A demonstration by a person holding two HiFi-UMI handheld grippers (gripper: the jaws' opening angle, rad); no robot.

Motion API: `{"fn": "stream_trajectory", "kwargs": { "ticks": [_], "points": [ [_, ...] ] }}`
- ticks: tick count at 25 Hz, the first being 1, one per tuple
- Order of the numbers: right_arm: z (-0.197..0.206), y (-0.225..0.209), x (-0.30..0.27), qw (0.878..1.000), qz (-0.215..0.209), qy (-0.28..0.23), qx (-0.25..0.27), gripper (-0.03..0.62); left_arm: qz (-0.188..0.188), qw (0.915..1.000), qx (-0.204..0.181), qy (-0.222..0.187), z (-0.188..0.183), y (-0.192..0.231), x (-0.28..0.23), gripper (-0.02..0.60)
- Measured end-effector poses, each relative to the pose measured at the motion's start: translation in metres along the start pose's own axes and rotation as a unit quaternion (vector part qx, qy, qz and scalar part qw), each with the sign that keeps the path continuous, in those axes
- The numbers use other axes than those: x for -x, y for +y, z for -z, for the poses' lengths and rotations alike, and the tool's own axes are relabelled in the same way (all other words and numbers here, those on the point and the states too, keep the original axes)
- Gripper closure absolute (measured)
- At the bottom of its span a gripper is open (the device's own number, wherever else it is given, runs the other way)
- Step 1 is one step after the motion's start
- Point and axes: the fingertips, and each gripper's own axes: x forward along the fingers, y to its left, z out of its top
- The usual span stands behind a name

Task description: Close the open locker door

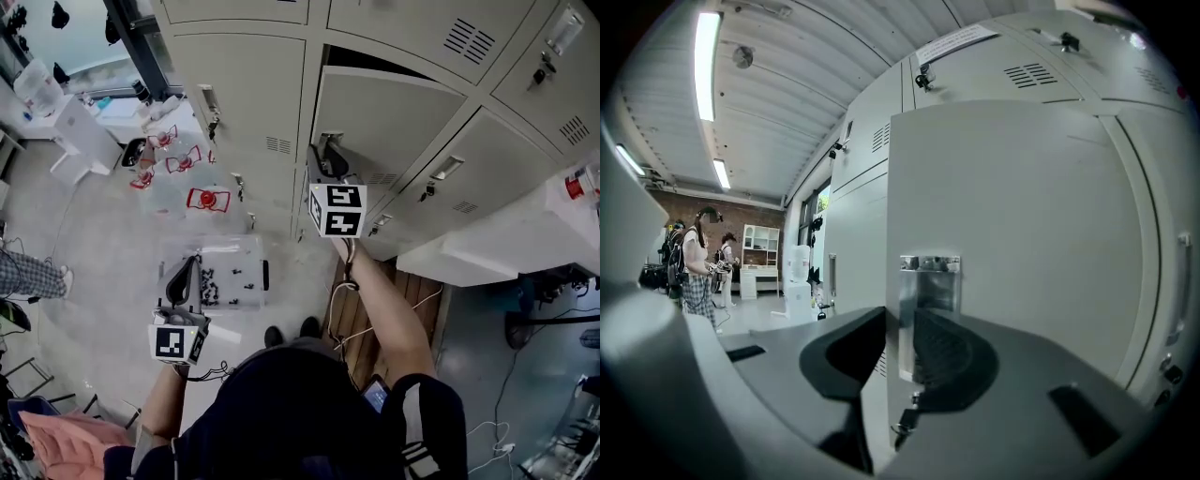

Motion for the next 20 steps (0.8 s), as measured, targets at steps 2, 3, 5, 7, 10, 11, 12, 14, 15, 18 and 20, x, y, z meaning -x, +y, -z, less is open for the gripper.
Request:
{"fn": "stream_trajectory", "kwargs": {
  "ticks": [2,3,5,7,10,11,12,14,15,18,20],
  "points": [
    [-0.001,0.000,-0.004,1.000,0.001,0.000,0.001,0.500,0.016,0.9998,0.004,-0.014,-0.011,-0.011,-0.014,0.578],
    [-0.001,-0.001,-0.005,1.000,0.002,0.000,0.003,0.500,0.024,0.9995,0.006,-0.018,-0.014,-0.015,-0.020,0.578],
    [-0.001,-0.002,-0.008,1.000,0.005,0.000,0.004,0.502,0.039,0.9989,0.009,-0.023,-0.018,-0.022,-0.031,0.578],
    [-0.002,-0.004,-0.012,1.000,0.008,0.001,0.002,0.503,0.052,0.9982,0.012,-0.027,-0.021,-0.027,-0.040,0.578],
    [-0.003,-0.006,-0.017,1.000,0.011,0.001,0.001,0.505,0.071,0.9968,0.014,-0.034,-0.025,-0.034,-0.053,0.578],
    [-0.003,-0.006,-0.019,1.000,0.012,0.001,0.002,0.506,0.077,0.9963,0.014,-0.036,-0.027,-0.036,-0.057,0.578],
    [-0.004,-0.007,-0.020,1.000,0.013,0.001,0.002,0.507,0.081,0.9959,0.013,-0.038,-0.028,-0.038,-0.061,0.578],
    [-0.004,-0.009,-0.023,1.000,0.015,0.001,0.002,0.508,0.089,0.9952,0.012,-0.040,-0.030,-0.042,-0.068,0.579],
    [-0.004,-0.009,-0.024,1.000,0.016,0.001,0.002,0.508,0.091,0.9949,0.013,-0.041,-0.031,-0.043,-0.071,0.578],
    [-0.004,-0.011,-0.029,1.000,0.022,0.000,0.002,0.510,0.098,0.9942,0.015,-0.042,-0.032,-0.046,-0.079,0.578],
    [-0.005,-0.014,-0.033,1.000,0.026,0.000,0.001,0.510,0.101,0.9939,0.016,-0.042,-0.032,-0.048,-0.083,0.578]
  ]
}}
